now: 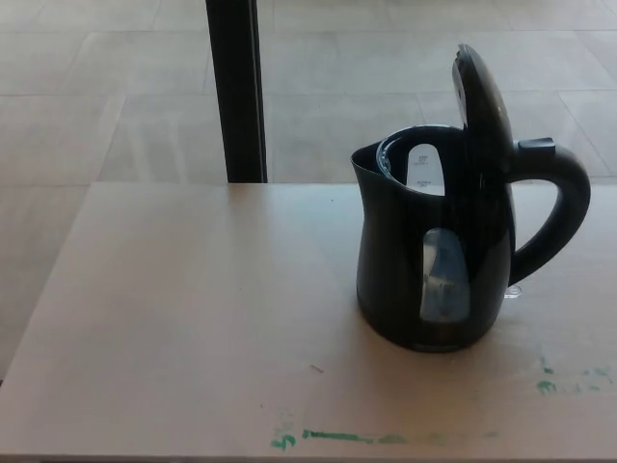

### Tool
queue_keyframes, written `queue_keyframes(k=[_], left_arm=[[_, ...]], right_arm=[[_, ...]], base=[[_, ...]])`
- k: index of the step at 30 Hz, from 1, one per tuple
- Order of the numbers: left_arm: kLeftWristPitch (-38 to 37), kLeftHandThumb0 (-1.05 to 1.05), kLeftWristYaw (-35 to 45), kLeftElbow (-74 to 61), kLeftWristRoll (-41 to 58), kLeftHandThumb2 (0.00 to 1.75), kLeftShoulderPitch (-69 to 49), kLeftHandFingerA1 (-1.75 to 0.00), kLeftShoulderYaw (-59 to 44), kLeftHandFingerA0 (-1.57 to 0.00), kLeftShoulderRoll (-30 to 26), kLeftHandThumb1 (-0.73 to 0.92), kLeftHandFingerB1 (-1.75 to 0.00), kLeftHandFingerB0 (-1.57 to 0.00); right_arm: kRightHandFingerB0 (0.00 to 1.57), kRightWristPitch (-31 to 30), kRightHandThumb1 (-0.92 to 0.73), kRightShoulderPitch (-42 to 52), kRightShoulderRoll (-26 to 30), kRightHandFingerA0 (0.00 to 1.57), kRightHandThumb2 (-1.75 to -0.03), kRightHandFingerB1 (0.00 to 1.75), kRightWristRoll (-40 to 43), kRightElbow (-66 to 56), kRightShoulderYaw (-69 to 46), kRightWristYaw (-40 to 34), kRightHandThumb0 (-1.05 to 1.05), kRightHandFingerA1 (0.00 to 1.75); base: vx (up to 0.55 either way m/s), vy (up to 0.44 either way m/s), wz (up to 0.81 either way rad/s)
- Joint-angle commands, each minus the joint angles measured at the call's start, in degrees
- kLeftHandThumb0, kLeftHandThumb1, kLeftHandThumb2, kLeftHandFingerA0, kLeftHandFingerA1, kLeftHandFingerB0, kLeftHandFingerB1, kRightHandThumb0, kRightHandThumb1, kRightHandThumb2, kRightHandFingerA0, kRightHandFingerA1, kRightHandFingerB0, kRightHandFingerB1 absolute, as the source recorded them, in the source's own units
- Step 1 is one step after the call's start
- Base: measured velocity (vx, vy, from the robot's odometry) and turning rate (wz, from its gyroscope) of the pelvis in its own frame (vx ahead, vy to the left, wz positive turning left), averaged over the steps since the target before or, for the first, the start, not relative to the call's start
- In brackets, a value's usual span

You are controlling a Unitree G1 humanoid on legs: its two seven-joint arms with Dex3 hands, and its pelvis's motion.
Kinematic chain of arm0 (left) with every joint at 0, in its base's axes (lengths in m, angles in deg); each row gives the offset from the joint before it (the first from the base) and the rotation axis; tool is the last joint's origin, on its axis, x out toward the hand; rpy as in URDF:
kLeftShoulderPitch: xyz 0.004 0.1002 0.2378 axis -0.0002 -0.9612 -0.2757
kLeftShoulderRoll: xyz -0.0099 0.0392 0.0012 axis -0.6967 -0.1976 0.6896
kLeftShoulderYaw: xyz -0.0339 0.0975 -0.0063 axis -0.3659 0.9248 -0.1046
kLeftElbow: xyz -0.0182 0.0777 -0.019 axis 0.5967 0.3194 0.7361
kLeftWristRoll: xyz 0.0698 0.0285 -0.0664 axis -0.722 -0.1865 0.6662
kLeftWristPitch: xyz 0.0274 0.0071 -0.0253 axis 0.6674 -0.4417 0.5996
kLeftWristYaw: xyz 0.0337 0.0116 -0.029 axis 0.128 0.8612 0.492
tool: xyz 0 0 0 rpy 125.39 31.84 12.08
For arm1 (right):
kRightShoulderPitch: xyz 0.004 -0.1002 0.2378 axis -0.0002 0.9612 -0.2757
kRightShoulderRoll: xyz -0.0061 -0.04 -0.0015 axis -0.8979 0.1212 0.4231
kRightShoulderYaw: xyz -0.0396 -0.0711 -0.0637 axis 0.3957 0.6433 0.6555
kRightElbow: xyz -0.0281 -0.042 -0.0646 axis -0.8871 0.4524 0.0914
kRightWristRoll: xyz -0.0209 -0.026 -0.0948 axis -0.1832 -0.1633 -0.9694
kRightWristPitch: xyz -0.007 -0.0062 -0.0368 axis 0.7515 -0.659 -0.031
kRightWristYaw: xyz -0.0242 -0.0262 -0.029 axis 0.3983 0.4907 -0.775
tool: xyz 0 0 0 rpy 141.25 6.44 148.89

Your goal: The robot uses its right hand to push down on the lid of a kettle kept in the middle of the desk to close it

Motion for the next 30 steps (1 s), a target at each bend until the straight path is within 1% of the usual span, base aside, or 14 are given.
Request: queue_keyframes(k=[1,6,10,11,12,13,16,19,20,23,24,27,28,30], left_arm=[[1.7,-0.66,8.1,1.5,6.1,0.62,0.8,-0.51,-4.0,-0.46,-3.1,0.73,-0.35,-0.34],[0.7,-0.69,8.3,3.7,5.4,0.94,0.9,-0.6,-4.0,-0.44,-3.1,0.57,-0.47,-0.25],[1.5,-0.67,8.5,3.6,5.9,0.62,0.9,-0.51,-4.3,-0.47,-3.2,0.71,-0.34,-0.35],[1.6,-0.67,8.4,3.8,5.9,0.62,1.2,-0.5,-4.4,-0.47,-3.4,0.71,-0.34,-0.35],[1.4,-0.66,8.5,3.8,5.9,0.62,1.2,-0.5,-4.3,-0.46,-3.4,0.72,-0.34,-0.35],[1.0,-0.68,8.8,3.7,5.8,0.62,1.1,-0.52,-4.1,-0.46,-3.4,0.72,-0.35,-0.35],[0.6,-0.69,9.1,3.7,5.6,0.62,1.1,-0.53,-3.6,-0.47,-3.6,0.73,-0.35,-0.36],[0.9,-0.67,8.0,4.4,5.8,0.95,1.6,-0.61,-3.7,-0.43,-3.5,0.58,-0.48,-0.25],[0.8,-0.67,8.4,4.5,5.9,0.62,1.7,-0.52,-3.7,-0.46,-3.5,0.73,-0.34,-0.33],[0.1,-0.68,9.2,4.5,5.9,0.62,1.2,-0.5,-3.5,-0.44,-3.6,0.74,-0.35,-0.33],[0.1,-0.69,9.6,4.3,6.1,0.62,1.1,-0.51,-3.6,-0.44,-3.6,0.73,-0.35,-0.34],[0.5,-0.67,8.1,4.7,5.5,0.62,1.5,-0.48,-3.1,-0.46,-3.6,0.73,-0.34,-0.34],[0.6,-0.66,8.3,4.8,6.0,0.62,1.6,-0.51,-3.4,-0.46,-3.6,0.72,-0.35,-0.34],[0.5,-0.69,8.3,4.7,6.0,0.62,1.6,-0.51,-3.4,-0.46,-3.6,0.72,-0.35,-0.34]], right_arm=[[0.01,-1.6,-0.73,0.7,1.4,0.21,-1.03,0.25,10.6,-5.2,-6.3,6.4,-0.69,0.53],[0.0,-4.7,-0.74,-1.2,3.9,0.21,-1.04,0.25,13.8,-11.7,-11.0,6.1,-0.68,0.52],[0.09,-4.6,-0.91,-9.0,10.6,0.26,-0.69,0.21,12.4,-14.2,-13.7,2.7,-0.65,0.4],[0.0,-6.0,-0.6,-11.5,12.3,0.01,-1.13,0.49,13.3,-14.9,-14.1,2.8,-0.33,0.49],[0.06,-7.5,-0.92,-12.5,13.0,0.21,-0.68,0.2,13.8,-15.4,-14.4,2.8,-0.63,0.35],[0.0,-10.1,-0.62,-15.8,15.1,0.0,-1.14,0.49,14.8,-16.9,-14.8,2.2,-0.33,0.48],[0.0,-10.5,-0.59,-19.9,17.9,0.01,-1.13,0.49,13.6,-19.8,-13.9,1.7,-0.34,0.49],[0.31,-14.3,-0.83,-25.5,21.3,0.34,-0.65,0.38,13.7,-24.2,-11.7,1.7,-0.82,0.54],[0.33,-15.3,-0.82,-27.9,22.3,0.36,-0.65,0.37,13.5,-25.4,-10.5,1.6,-0.8,0.52],[0.25,-15.6,-0.86,-30.9,23.8,0.32,-0.66,0.31,10.3,-27.9,-6.7,0.9,-0.76,0.44],[0.13,-17.9,-0.67,-32.7,24.5,0.22,-1.03,0.44,10.5,-29.3,-5.3,0.5,-0.76,0.52],[0.19,-15.8,-0.9,-37.3,26.5,0.27,-0.67,0.29,5.4,-30.2,0.5,-0.9,-0.73,0.44],[0.0,-15.7,-0.54,-39.8,27.2,0.03,-1.12,0.49,3.4,-31.1,4.0,-0.6,-0.36,0.5],[0.17,-13.1,-0.92,-42.5,27.5,0.23,-0.69,0.31,0.1,-29.8,7.3,-1.6,-0.77,0.42]], base=[[0.0,0.0,0.0],[0.0,0.0,0.0],[0.0,0.0,0.0],[0.0,0.0,0.0],[0.0,0.0,0.0],[0.0,0.0,0.0],[0.0,0.0,0.0],[0.01,-0.001,0.02],[0.0,0.0,0.0],[0.0,0.0,0.0],[0.0,0.0,0.0],[0.0,0.0,0.0],[0.0,0.0,0.0],[0.0,0.0,0.0]])
